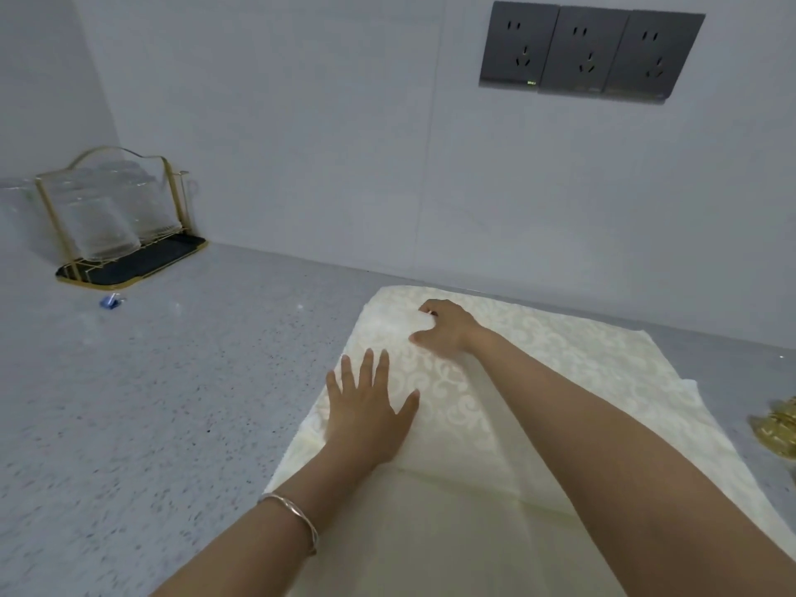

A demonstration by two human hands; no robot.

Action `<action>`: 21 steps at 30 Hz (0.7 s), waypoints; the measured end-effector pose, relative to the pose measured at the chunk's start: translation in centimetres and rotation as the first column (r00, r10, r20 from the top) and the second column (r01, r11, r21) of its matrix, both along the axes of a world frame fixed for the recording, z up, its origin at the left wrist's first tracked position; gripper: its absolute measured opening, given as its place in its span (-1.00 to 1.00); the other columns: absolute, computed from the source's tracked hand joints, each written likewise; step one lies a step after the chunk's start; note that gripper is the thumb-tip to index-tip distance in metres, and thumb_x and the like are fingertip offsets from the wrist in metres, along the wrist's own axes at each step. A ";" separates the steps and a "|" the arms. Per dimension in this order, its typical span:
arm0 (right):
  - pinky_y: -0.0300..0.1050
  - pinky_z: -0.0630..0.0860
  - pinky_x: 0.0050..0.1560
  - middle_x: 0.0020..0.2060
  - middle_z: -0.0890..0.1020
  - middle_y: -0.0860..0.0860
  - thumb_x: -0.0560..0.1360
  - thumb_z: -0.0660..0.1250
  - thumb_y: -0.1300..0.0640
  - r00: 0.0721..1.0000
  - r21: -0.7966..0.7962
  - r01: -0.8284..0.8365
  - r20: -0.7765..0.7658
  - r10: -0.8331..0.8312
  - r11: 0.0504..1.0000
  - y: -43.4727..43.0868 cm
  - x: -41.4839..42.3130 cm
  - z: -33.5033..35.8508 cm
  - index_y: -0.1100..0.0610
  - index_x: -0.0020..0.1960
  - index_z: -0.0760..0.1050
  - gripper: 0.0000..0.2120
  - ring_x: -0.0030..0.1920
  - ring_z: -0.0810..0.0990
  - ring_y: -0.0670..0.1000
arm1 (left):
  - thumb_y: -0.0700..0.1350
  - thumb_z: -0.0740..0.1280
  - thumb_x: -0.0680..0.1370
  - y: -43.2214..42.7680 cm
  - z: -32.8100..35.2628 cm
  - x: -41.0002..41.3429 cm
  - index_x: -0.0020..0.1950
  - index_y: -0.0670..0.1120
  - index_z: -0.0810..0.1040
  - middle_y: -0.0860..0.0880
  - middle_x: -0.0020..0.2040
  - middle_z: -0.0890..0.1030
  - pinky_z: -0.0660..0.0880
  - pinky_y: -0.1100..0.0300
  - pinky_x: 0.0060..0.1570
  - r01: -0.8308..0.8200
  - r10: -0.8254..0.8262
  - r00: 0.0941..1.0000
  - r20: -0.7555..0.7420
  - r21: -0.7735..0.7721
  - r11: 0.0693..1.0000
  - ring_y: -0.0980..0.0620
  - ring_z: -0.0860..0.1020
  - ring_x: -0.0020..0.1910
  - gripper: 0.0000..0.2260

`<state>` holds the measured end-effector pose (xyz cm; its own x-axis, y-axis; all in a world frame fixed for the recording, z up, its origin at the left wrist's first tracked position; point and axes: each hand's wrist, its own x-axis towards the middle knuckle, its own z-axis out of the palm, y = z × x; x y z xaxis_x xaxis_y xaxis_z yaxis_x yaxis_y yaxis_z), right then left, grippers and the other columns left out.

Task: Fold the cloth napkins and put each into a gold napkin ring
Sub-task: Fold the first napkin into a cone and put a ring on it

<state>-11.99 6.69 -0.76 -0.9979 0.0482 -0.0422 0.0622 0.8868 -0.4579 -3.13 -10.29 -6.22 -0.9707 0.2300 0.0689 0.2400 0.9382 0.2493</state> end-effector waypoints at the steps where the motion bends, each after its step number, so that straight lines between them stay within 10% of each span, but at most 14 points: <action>1: -0.07 0.31 0.34 0.34 0.44 -0.02 0.46 0.37 -0.05 0.997 -0.014 -0.038 -0.068 0.037 0.999 -0.9 -0.1 0.0 0.07 0.37 0.37 -0.47 0.34 0.39 0.05 | 0.30 -0.08 0.58 0.0 0.0 0.1 0.56 -0.01 -0.25 -0.02 0.58 -0.18 -0.25 -0.11 0.48 -0.011 0.011 1.000 -0.005 0.023 1.000 -0.14 -0.21 0.54 -0.32; 7: 0.00 0.48 0.09 -0.24 0.56 -0.16 0.52 0.33 0.04 0.942 -0.020 -0.203 -0.276 0.190 0.979 -3.3 2.5 1.3 0.05 -0.16 0.55 -0.88 -0.04 0.56 0.00 | 0.26 -0.11 0.57 -0.3 0.8 0.2 0.56 -0.01 -0.25 -0.01 0.58 -0.15 -0.12 0.05 0.52 -0.069 0.096 0.995 -0.024 0.531 0.845 0.03 -0.10 0.55 -0.34; 11: -0.18 0.43 0.07 0.03 0.67 -0.06 0.54 0.31 0.08 0.920 0.077 -0.221 -0.313 0.234 0.972 -1.2 7.2 2.0 0.11 0.06 0.63 -0.82 0.10 0.58 -0.02 | 0.23 -0.11 0.59 -1.1 1.8 0.9 0.57 0.09 -0.12 0.09 0.58 -0.06 -0.12 0.13 0.50 -0.041 0.065 0.998 -0.001 0.759 0.650 0.14 -0.09 0.54 -0.43; 16: -0.33 0.32 0.21 0.22 0.56 -0.20 0.58 0.25 0.11 0.890 0.183 -0.293 -0.305 0.338 0.938 2.9 13.7 0.7 -0.08 0.20 0.57 -0.75 0.25 0.49 -0.15 | 0.12 -0.16 0.66 -2.6 3.7 0.9 0.56 0.11 0.06 0.08 0.56 0.08 -0.17 0.01 0.51 0.194 -0.220 0.974 0.047 0.323 0.926 0.03 -0.05 0.55 -0.54; 21: -0.31 0.15 0.41 0.31 0.44 -0.27 0.61 0.19 0.12 0.916 0.176 -0.300 -0.220 0.334 0.938 5.5 18.1 -0.1 -0.17 0.27 0.49 -0.69 0.36 0.34 -0.24 | 0.06 -0.15 0.68 -1.3 3.9 3.2 0.58 0.07 -0.07 0.03 0.58 -0.08 -0.20 -0.02 0.51 0.335 -0.328 0.927 0.179 -0.006 0.942 -0.01 -0.13 0.56 -0.55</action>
<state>6.10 12.19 -0.90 -0.9402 -0.2843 0.1878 -0.3302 0.8961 -0.2966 0.09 -11.59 -2.29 -0.8348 0.5399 -0.1075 0.4951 0.8217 0.2824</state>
